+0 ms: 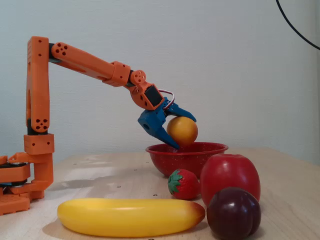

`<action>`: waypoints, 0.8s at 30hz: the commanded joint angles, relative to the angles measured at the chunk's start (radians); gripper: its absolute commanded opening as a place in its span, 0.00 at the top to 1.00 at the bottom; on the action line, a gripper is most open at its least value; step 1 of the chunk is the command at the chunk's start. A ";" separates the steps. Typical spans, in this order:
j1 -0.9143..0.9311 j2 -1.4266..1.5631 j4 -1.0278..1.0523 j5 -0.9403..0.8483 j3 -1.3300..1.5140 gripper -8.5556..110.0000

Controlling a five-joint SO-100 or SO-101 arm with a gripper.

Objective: Put the peach in the red bowl.

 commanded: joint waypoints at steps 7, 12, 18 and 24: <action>-0.012 0.035 0.037 0.018 -0.097 0.53; -0.021 0.060 0.049 -0.048 -0.161 0.63; -0.040 0.147 0.095 -0.106 -0.242 0.80; -0.097 0.272 0.201 -0.161 -0.236 0.93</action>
